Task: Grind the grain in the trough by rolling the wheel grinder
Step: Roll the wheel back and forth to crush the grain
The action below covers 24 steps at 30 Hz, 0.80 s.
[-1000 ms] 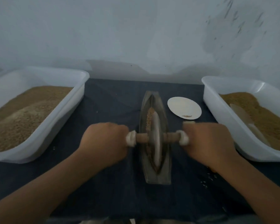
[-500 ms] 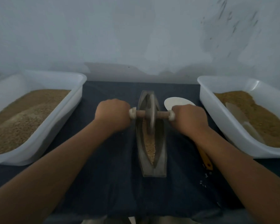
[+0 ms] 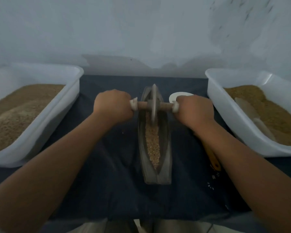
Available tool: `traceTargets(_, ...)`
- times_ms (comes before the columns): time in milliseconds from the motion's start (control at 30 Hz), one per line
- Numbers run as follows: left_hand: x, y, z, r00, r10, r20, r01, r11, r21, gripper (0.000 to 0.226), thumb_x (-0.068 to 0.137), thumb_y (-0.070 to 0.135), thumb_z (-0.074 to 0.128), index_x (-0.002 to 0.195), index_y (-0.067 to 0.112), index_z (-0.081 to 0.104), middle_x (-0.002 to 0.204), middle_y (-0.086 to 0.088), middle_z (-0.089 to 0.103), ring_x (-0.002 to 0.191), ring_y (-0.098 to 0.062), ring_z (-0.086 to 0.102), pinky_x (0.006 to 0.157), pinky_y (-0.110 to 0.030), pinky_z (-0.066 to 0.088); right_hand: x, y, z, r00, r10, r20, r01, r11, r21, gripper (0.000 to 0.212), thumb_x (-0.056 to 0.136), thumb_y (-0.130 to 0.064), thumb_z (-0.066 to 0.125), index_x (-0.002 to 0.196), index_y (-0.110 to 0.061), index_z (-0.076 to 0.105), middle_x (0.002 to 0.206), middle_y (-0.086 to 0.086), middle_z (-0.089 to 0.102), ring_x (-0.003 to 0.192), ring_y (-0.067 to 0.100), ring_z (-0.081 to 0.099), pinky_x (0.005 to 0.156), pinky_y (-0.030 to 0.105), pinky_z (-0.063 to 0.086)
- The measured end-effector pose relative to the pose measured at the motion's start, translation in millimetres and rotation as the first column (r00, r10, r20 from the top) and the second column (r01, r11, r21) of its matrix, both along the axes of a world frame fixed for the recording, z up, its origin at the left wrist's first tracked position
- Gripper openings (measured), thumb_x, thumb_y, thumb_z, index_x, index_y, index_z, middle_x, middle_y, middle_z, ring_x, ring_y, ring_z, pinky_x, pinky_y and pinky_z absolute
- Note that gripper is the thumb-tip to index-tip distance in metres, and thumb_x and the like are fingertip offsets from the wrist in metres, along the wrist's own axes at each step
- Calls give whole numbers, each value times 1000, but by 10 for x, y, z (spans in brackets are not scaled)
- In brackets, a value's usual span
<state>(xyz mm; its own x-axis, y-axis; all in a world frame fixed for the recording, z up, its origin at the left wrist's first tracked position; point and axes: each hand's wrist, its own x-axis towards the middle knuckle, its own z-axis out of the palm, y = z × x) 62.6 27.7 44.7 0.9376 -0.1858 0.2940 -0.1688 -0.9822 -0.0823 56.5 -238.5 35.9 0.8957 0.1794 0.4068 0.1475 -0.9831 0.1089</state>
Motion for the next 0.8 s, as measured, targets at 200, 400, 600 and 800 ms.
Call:
traceTargets(200,-598,153,-228,992,-108,71,104,993,57,34,81,46,60,62,27,39,54,10,41,45,-13,35,48,-25,24,-563,-142,-70,997,68,26,-67,997,-21,41,96,-54,40,63,-30,41,54,-9,46,46,10,41,45,28,35)
traceTargets(400,-777,270,-360,991,-107,86,100,992,80,39,75,50,63,59,30,33,50,13,32,42,-7,22,48,-21,15,-658,-222,-229,982,163,97,-161,986,-31,43,97,-57,39,62,-33,35,49,-11,38,39,11,38,41,30,39)
traceTargets(600,48,-55,78,999,20,-44,-20,1000,0,28,79,47,56,66,22,55,67,5,56,59,-21,52,60,-32,45,122,-1,32,999,-18,-29,18,1000,-2,27,86,-32,61,62,-26,50,59,-7,52,51,11,43,48,27,28)
traceTargets(800,-583,122,-71,992,-122,-15,123,988,89,26,78,46,55,65,27,43,60,8,46,51,-16,42,51,-28,31,-568,-167,-122,1000,31,-5,-31,999,-29,35,91,-56,39,64,-34,39,53,-12,43,46,3,37,45,24,24)
